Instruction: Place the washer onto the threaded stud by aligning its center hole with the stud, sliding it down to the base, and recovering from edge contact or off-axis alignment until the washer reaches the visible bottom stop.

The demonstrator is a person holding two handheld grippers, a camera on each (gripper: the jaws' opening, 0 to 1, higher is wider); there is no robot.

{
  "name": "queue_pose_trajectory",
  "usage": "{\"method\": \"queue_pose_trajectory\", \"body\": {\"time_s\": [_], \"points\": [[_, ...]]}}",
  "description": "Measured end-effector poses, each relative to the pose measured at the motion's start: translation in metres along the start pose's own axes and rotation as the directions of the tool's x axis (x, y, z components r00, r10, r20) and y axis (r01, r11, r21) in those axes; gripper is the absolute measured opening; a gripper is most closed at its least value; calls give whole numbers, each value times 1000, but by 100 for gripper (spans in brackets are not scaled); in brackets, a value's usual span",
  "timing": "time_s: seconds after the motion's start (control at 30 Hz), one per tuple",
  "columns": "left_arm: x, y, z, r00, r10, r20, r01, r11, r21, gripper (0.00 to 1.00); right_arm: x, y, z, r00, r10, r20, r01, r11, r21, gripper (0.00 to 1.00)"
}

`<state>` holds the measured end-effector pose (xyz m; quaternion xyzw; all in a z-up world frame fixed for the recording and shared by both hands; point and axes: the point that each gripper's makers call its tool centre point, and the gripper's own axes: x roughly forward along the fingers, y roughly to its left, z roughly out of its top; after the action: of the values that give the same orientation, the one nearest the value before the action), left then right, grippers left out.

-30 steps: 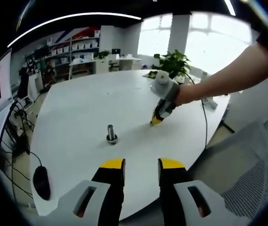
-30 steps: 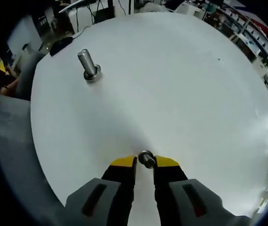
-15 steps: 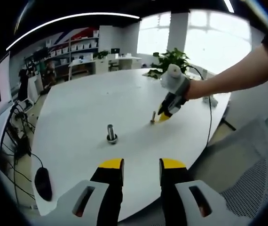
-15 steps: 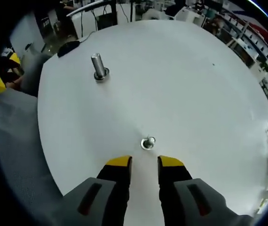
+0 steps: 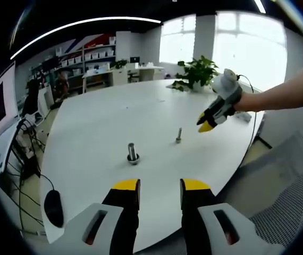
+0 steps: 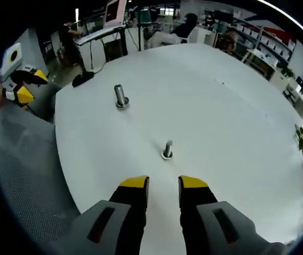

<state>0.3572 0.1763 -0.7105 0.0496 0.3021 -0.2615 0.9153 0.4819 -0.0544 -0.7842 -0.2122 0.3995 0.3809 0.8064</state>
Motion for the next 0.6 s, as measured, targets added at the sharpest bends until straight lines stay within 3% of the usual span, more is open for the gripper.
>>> {"method": "queue_pose_trajectory", "body": {"time_s": [0.37, 0.6], "points": [[1, 0, 0, 1000, 7, -2, -7, 1000, 1, 29, -33, -6, 5, 990, -30, 139, 15, 994, 111, 24], [0, 2, 0, 1000, 18, 1, -18, 1000, -2, 29, -43, 4, 10, 977, -29, 212, -2, 990, 143, 24]]}}
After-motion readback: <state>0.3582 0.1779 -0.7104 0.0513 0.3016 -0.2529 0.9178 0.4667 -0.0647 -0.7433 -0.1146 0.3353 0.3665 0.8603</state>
